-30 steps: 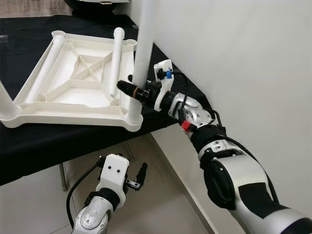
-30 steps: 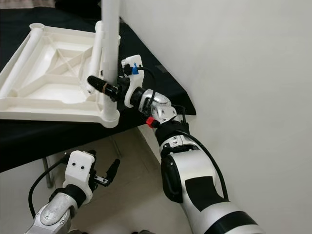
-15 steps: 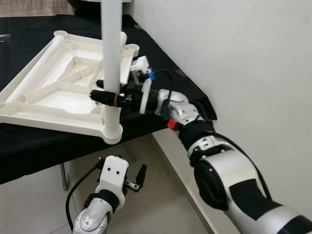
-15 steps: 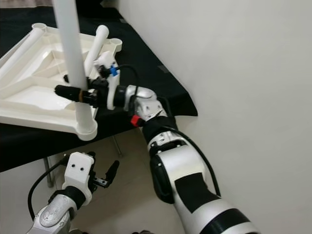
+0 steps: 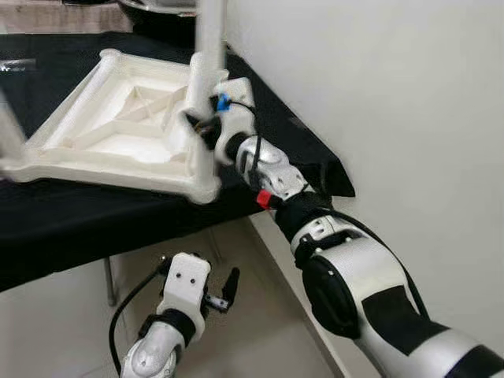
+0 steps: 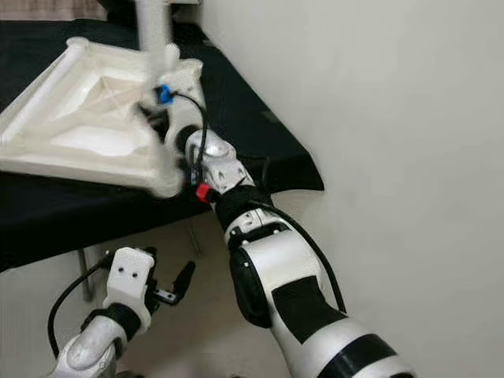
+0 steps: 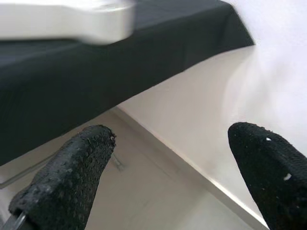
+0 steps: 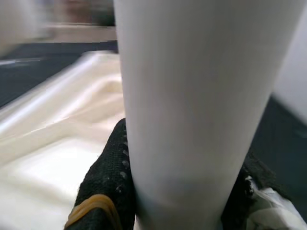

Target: Building children table

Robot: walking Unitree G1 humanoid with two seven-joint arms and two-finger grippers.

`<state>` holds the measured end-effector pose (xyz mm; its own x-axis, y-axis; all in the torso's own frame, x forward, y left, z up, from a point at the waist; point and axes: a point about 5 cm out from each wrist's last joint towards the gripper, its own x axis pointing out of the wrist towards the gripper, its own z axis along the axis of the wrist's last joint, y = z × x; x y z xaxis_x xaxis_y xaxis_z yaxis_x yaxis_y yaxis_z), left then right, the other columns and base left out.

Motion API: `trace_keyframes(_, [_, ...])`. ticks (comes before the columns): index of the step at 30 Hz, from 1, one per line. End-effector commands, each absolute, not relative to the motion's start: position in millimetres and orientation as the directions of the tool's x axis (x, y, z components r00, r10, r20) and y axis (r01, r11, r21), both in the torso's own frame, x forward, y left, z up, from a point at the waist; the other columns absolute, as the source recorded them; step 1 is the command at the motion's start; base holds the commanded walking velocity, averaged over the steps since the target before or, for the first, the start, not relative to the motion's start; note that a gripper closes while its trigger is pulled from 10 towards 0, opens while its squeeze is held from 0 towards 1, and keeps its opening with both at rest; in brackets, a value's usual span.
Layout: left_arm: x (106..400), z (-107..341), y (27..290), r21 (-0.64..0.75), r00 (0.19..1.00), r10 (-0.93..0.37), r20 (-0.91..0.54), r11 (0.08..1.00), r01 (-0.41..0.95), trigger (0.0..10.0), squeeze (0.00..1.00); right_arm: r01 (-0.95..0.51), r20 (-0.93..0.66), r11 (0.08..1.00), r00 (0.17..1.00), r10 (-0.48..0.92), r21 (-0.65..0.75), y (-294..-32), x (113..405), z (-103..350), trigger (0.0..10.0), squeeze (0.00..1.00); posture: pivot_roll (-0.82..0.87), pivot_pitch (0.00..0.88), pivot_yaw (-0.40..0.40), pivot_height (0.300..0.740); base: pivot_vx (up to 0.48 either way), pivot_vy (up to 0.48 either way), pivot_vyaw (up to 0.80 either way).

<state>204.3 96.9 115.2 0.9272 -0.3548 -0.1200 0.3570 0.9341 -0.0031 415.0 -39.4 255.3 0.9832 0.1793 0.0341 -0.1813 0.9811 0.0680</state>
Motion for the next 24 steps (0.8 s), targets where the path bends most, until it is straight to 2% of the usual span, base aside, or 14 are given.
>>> trace_keyframes(1, [203, 113, 95, -0.008, 0.922, -0.365, -0.129, 0.930, 0.367, 10.0, 0.00, -0.028, -0.056, 0.999, 0.998, 0.030, 0.041, -62, 417, 234, 0.0, 0.00, 0.11, 0.090, -0.194, 0.740, 0.000, 0.000, 0.00])
trace_keyframes(5, [203, 112, 95, -0.009, 0.921, -0.368, -0.132, 0.929, 0.370, 10.0, 0.00, 0.084, -0.048, 0.990, 0.996, -0.079, 0.117, -62, 416, 236, 0.0, 0.00, 0.11, 0.093, -0.195, 0.740, 0.000, 0.000, 0.00])
trace_keyframes(6, [203, 112, 95, -0.008, 0.921, -0.367, -0.134, 0.929, 0.369, 10.0, 0.00, 0.053, -0.025, 0.989, 0.998, -0.049, 0.142, -56, 415, 239, 10.0, 0.00, 0.11, 0.095, -0.191, 0.740, 0.000, 0.000, 0.00])
trace_keyframes(10, [204, 113, 95, -0.005, 0.921, -0.366, -0.130, 0.929, 0.369, 10.0, 0.00, -0.041, 0.049, 0.979, 0.998, 0.032, 0.199, -43, 413, 248, 10.0, 0.00, 0.11, 0.098, -0.194, 0.740, 0.000, 0.000, 0.00])
trace_keyframes(11, [204, 113, 95, -0.003, 0.922, -0.364, -0.130, 0.930, 0.367, 10.0, 0.00, -0.111, 0.093, 0.966, 0.991, 0.091, 0.233, -39, 412, 252, 10.0, 0.62, 0.11, 0.101, -0.192, 0.740, 0.000, 0.000, 0.00])
trace_keyframes(12, [204, 113, 95, -0.001, 0.923, -0.362, -0.131, 0.931, 0.365, 10.0, 0.00, -0.142, 0.126, 0.961, 0.985, 0.115, 0.236, -37, 411, 256, 10.0, 1.00, 0.11, 0.101, -0.193, 0.740, 0.000, 0.000, 0.00])
trace_keyframes(16, [204, 114, 95, -0.002, 0.924, -0.362, -0.126, 0.931, 0.365, 10.0, 0.00, -0.142, 0.225, 0.976, 0.969, 0.103, 0.166, -44, 411, 267, 10.0, 1.00, 0.11, 0.104, -0.195, 0.740, 0.000, 0.000, 0.00])
trace_keyframes(17, [204, 114, 95, -0.004, 0.923, -0.363, -0.125, 0.931, 0.366, 10.0, 0.00, -0.154, 0.247, 0.977, 0.962, 0.115, 0.146, -47, 411, 269, 10.0, 0.87, 0.11, 0.104, -0.195, 0.740, 0.000, 0.000, 0.00])
trace_keyframes(18, [204, 114, 95, -0.005, 0.923, -0.364, -0.125, 0.931, 0.366, 10.0, 0.00, -0.164, 0.258, 0.977, 0.958, 0.125, 0.135, -48, 411, 270, 10.0, 0.00, 0.11, 0.104, -0.195, 0.740, 0.000, 0.000, 0.00])
trace_keyframes(19, [204, 114, 95, -0.005, 0.923, -0.364, -0.125, 0.931, 0.366, 10.0, 0.00, -0.164, 0.258, 0.977, 0.958, 0.125, 0.135, -48, 411, 270, 10.0, 0.00, 0.11, 0.104, -0.195, 0.740, 0.000, 0.000, 0.00])
trace_keyframes(20, [204, 114, 95, -0.003, 0.923, -0.363, -0.127, 0.931, 0.366, 10.0, 0.00, -0.217, 0.261, 0.967, 0.949, 0.177, 0.133, -48, 411, 270, 10.0, 0.00, 0.11, 0.104, -0.195, 0.740, 0.000, 0.000, 0.00])
trace_keyframes(21, [205, 114, 96, -0.001, 0.923, -0.362, -0.127, 0.931, 0.365, 10.0, 0.00, -0.325, 0.246, 0.938, 0.925, 0.289, 0.121, -51, 413, 266, 10.0, 0.00, 0.12, 0.109, -0.194, 0.740, 0.000, 0.000, 0.00])
trace_keyframes(22, [205, 114, 96, -0.001, 0.923, -0.362, -0.127, 0.931, 0.365, 10.0, 0.00, -0.325, 0.246, 0.938, 0.925, 0.289, 0.121, -51, 413, 266, 10.0, 0.00, 0.12, 0.109, -0.194, 0.740, 0.000, 0.000, 0.00])
trace_keyframes(24, [205, 114, 96, 0.001, 0.923, -0.362, -0.128, 0.931, 0.365, 10.0, 0.00, -0.455, 0.216, 0.880, 0.880, 0.422, 0.137, -55, 413, 260, 10.0, 0.00, 0.11, 0.109, -0.197, 0.740, 0.000, 0.000, 0.00])
